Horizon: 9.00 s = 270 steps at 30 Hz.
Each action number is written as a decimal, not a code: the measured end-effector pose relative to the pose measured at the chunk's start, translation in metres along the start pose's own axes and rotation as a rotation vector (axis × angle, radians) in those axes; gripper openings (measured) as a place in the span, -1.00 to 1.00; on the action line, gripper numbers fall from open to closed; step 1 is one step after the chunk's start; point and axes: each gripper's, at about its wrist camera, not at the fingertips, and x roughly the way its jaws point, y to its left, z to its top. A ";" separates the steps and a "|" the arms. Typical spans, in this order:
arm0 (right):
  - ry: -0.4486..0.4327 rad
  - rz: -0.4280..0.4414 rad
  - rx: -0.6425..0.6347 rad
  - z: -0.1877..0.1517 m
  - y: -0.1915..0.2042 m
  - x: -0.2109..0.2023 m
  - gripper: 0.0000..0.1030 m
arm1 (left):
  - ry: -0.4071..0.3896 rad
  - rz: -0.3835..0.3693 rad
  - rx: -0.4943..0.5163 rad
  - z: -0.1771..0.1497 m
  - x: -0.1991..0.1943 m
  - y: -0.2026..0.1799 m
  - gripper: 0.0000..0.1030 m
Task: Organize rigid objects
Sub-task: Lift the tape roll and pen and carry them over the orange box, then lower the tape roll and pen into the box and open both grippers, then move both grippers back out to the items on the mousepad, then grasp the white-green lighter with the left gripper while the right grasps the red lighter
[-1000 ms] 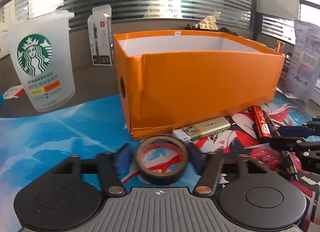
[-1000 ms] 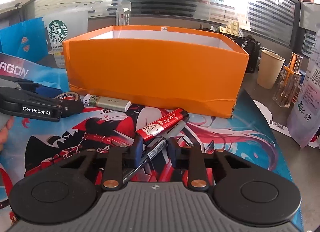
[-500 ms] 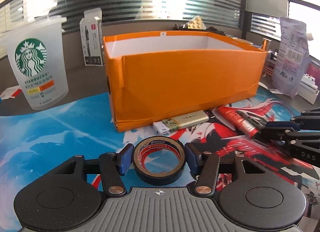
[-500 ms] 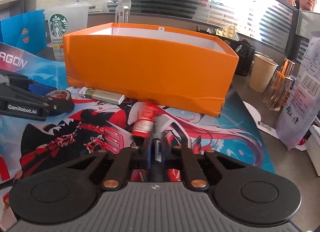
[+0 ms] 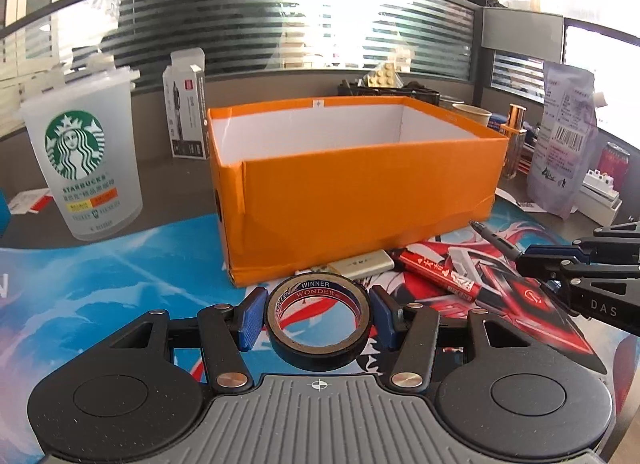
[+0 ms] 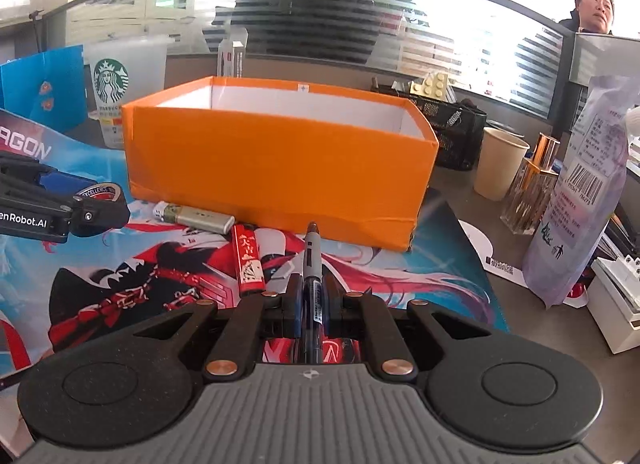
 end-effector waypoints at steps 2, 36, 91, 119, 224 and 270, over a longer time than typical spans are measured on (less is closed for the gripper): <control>-0.004 0.007 -0.001 0.001 0.001 -0.002 -0.82 | -0.004 0.006 -0.002 0.002 -0.001 0.000 0.03; -0.090 0.061 -0.029 0.026 0.015 -0.026 -0.82 | -0.086 0.006 0.005 0.026 -0.037 -0.005 0.03; -0.137 0.150 0.011 0.161 -0.037 0.092 -0.82 | -0.042 0.022 -0.068 0.135 0.092 0.012 0.03; 0.079 0.133 0.004 0.130 -0.030 0.154 -0.78 | 0.095 0.016 -0.072 0.113 0.132 0.010 0.05; 0.062 0.241 -0.083 0.015 0.016 0.070 0.27 | 0.180 0.426 -0.405 0.002 0.061 0.040 1.00; -0.004 0.207 -0.079 0.026 0.027 0.035 -0.66 | 0.025 0.188 -0.221 -0.013 -0.010 0.041 -0.60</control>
